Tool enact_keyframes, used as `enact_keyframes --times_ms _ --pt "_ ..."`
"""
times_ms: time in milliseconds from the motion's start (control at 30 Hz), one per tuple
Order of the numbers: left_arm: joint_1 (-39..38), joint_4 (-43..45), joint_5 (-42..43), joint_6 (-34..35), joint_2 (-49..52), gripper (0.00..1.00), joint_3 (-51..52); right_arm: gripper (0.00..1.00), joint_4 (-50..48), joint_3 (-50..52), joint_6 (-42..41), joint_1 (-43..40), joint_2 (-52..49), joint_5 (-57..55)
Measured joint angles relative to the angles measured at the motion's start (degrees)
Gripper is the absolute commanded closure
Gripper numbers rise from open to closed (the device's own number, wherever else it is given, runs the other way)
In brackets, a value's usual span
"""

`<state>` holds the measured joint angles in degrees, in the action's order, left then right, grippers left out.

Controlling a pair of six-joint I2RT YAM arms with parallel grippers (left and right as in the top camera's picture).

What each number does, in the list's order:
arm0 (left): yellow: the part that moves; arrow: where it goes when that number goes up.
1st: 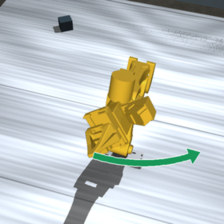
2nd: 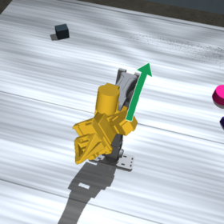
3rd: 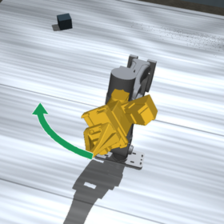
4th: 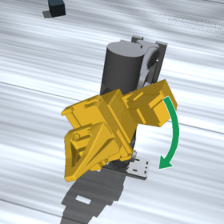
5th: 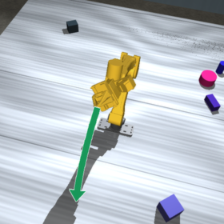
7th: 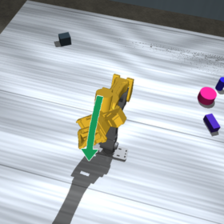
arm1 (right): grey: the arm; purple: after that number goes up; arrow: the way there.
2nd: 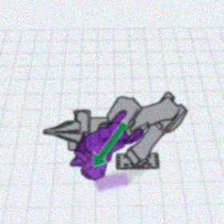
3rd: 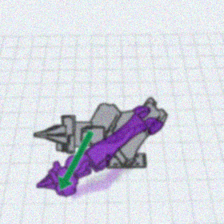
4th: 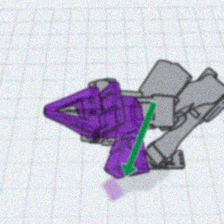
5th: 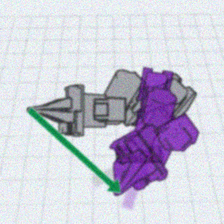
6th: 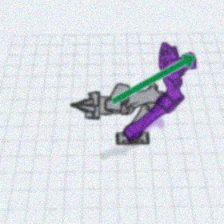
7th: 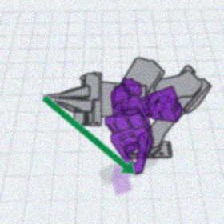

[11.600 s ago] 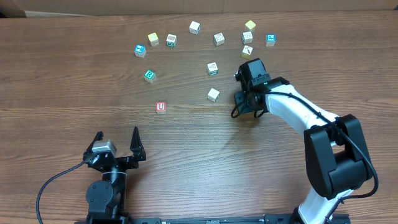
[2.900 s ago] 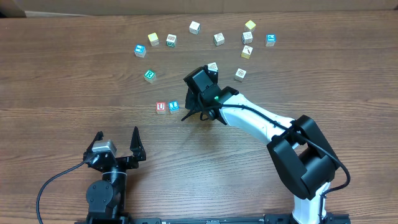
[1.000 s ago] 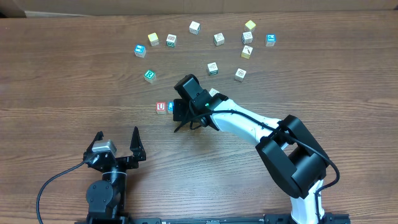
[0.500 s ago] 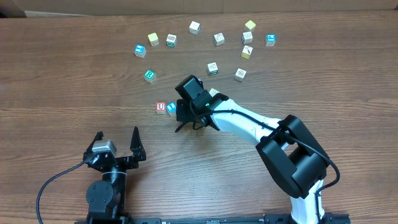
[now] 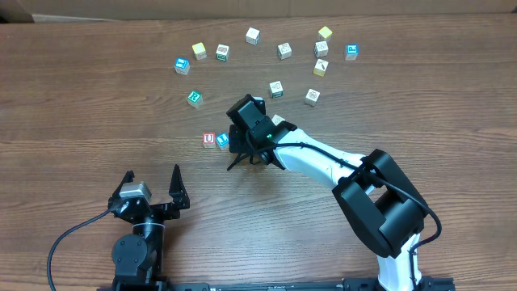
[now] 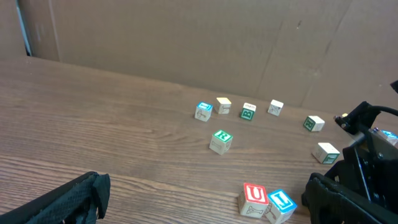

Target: Form a horizontal line

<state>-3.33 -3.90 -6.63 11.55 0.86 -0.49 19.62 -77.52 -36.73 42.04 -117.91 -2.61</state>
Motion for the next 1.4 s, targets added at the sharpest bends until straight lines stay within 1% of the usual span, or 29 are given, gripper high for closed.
enact_keyframes --times_ms 567,1400 --pt "0.0 0.0 0.0 0.0 0.0 0.00 0.0 0.96 0.1 0.0 2.0 0.0 0.0 5.8" --pt "0.0 0.0 0.0 0.0 0.0 0.00 0.0 0.96 -0.3 0.0 2.2 0.0 0.0 4.7"
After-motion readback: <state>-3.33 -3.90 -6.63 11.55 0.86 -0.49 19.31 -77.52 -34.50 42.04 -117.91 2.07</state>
